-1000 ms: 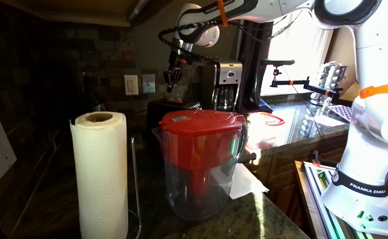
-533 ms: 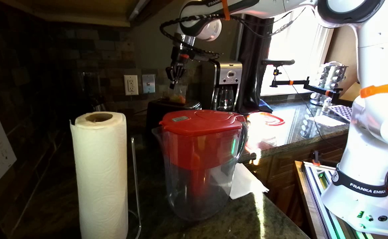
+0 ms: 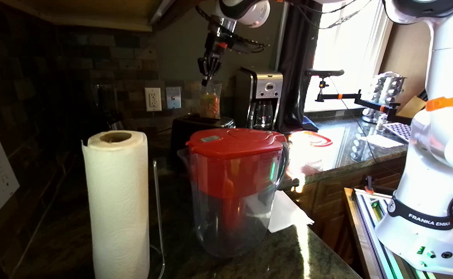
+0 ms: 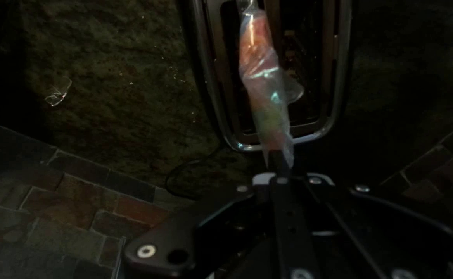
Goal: Move the object from the toaster and place it on the counter
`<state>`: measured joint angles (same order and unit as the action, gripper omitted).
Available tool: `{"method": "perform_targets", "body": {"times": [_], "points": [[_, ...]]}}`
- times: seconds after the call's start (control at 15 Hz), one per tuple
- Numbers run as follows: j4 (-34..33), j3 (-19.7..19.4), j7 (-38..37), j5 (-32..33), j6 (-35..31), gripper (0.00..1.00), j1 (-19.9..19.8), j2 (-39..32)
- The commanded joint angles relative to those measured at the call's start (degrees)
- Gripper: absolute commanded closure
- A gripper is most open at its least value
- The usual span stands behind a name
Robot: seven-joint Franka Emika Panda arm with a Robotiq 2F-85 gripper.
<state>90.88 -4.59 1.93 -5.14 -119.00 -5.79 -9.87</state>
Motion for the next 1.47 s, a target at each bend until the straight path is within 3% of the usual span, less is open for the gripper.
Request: {"method": "perform_targets", "body": {"times": [0.0, 0.53, 1.07, 1.27, 1.4], "points": [[4.66, -0.13, -2.06, 2.0, 2.03, 1.0, 0.51, 6.85], [9.14, -0.39, -3.74, 5.43, 5.88, 1.0, 0.15, 14.63], [8.69, -2.76, -2.97, 4.02, 29.07, 1.0, -1.48, 17.2], [10.19, -4.07, -3.43, 4.42, 33.1, 1.0, -2.71, 17.76], [12.48, -5.05, -3.03, 4.33, 31.08, 1.0, -3.57, 18.35]]}}
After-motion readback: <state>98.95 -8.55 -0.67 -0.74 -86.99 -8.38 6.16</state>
